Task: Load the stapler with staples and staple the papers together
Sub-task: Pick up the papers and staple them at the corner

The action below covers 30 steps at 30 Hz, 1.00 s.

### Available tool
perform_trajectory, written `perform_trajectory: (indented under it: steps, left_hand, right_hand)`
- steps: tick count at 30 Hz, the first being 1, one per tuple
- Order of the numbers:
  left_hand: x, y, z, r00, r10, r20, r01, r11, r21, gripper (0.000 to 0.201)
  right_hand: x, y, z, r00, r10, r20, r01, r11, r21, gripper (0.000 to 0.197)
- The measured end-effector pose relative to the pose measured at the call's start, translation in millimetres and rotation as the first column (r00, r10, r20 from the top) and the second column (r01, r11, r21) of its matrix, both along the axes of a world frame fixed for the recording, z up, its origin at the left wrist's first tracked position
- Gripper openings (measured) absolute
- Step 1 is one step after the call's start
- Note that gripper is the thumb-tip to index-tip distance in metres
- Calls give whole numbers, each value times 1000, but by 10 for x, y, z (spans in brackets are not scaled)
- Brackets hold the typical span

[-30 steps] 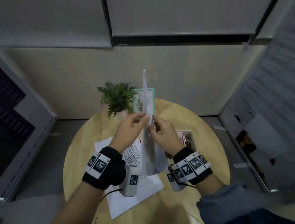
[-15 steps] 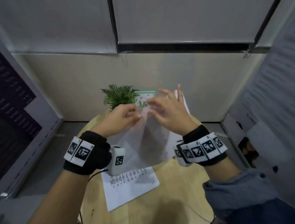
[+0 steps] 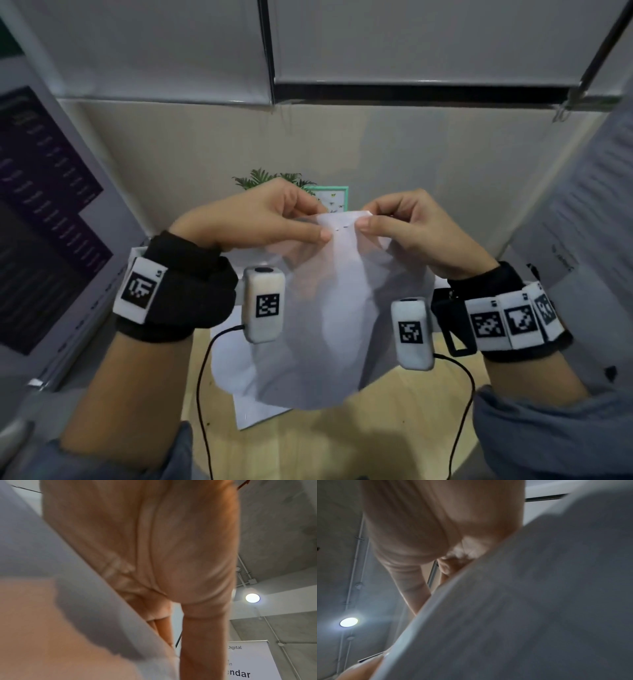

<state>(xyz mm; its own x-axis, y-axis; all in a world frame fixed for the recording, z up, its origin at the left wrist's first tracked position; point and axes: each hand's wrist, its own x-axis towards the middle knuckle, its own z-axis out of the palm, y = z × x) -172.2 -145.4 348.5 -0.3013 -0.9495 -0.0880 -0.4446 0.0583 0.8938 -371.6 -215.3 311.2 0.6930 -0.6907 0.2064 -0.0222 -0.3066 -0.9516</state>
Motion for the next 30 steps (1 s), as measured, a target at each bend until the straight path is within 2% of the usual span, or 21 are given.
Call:
perform_trajectory:
  steps: [5,12,21,30]
  left_hand:
    - [-37,21,2,1000,7,-23,-7,1000,17,12]
    - [-141,3,-49,991,86,99,-76,993,-95,10]
    - [-127,-5,-79,991,79,108,-70,994,-87,7]
    - [-115,-38,-222,987,37,153,-21,994,-109,10]
  right_hand:
    - [-32,40,22,1000,-17,-4,17,1000,14,17]
    - [-33,54,13,999,-29,-24,29,999,-14,18]
    - [-54,34,-30,997,-55,-54,54,998,-22,19]
    - [-2,55,-115,982,-127,-137,88,962,-260,13]
